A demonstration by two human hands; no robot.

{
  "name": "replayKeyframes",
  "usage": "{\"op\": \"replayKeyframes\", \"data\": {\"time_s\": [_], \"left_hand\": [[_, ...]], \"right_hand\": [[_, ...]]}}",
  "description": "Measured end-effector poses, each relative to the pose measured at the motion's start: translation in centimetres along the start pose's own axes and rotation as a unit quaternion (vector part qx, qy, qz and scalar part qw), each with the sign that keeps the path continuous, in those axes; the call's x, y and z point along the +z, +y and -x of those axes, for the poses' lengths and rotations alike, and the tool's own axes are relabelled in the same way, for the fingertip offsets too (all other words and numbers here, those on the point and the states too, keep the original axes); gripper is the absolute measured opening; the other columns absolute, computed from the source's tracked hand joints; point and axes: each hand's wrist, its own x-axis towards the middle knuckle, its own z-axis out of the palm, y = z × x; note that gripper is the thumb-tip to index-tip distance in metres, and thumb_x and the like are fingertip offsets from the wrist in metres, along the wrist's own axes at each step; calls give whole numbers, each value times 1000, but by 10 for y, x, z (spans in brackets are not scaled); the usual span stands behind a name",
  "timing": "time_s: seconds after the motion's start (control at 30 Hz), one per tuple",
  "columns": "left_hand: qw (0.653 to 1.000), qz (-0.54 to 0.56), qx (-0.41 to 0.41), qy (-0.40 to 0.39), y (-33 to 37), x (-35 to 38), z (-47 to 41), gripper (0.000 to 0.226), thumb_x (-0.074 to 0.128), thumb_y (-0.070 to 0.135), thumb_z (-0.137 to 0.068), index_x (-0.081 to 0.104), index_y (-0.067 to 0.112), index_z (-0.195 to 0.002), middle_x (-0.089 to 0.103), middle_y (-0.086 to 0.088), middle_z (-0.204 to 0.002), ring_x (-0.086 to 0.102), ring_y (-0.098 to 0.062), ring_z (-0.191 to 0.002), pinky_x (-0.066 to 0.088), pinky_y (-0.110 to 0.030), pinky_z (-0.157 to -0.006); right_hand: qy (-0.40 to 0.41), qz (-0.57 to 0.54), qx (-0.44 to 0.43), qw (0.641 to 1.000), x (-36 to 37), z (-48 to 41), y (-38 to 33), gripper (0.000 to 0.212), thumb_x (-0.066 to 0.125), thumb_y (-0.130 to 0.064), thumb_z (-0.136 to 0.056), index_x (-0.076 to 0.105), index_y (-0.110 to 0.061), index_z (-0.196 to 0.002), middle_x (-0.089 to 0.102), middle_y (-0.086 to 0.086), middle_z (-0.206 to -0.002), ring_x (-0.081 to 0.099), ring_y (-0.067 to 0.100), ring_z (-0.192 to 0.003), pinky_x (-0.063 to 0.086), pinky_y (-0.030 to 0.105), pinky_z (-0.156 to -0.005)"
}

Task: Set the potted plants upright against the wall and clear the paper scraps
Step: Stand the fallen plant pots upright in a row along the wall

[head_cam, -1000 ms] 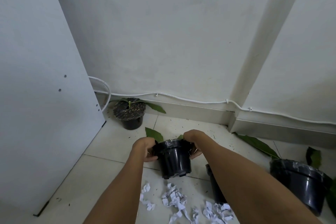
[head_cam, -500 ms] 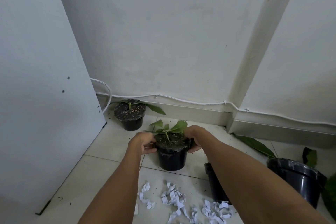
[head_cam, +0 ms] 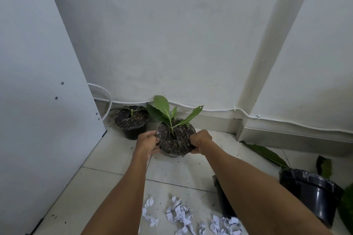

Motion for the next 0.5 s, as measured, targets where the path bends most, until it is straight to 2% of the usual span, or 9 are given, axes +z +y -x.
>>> {"op": "replayKeyframes", "data": {"time_s": [0.1, 0.13, 0.2, 0.27, 0.5], "left_hand": [[1000, 18, 10, 11, 2, 5, -12, 37, 55, -2, -96, 62, 14, -129, 69, -5, -106, 67, -14, -81, 53, -23, -55], [1000, 20, 11, 12, 1, 7, -17, 38, 54, -2, -96, 61, 14, -130, 69, -7, -114, 67, -16, -87, 56, -25, -61], [1000, 19, 10, 9, -2, 11, -25, 40, 54, 1, -97, 58, 15, -134, 65, -10, -127, 65, -24, -105, 57, -35, -84], [1000, 27, 10, 5, -6, 14, -33, 39, 55, 4, -97, 58, 17, -134, 64, -10, -130, 64, -26, -113, 54, -40, -95], [998, 58, 8, 5, -7, 23, -64, 45, 45, -3, -97, 60, 18, -134, 67, -9, -127, 67, -26, -109, 56, -40, -93]], "right_hand": [[14, -35, -17, 999, 8, -12, 1, 12, 62, -8, -89, 63, 1, -97, 67, 21, -106, 72, 40, -85, 64, 43, -64], [21, -40, -23, 999, 10, -17, 2, 15, 61, -8, -89, 64, 2, -100, 67, 20, -104, 71, 39, -84, 64, 44, -65], [43, -40, -36, 998, 14, -28, 4, 15, 57, -7, -88, 66, 1, -97, 67, 19, -97, 70, 37, -77, 64, 47, -65], [66, -41, -49, 996, 18, -37, 6, 17, 56, -7, -86, 68, 0, -96, 68, 18, -93, 70, 36, -75, 64, 46, -66], [131, -68, -78, 986, 26, -55, 7, 25, 57, -13, -83, 71, -6, -102, 70, 12, -88, 70, 30, -82, 62, 42, -78]]}}
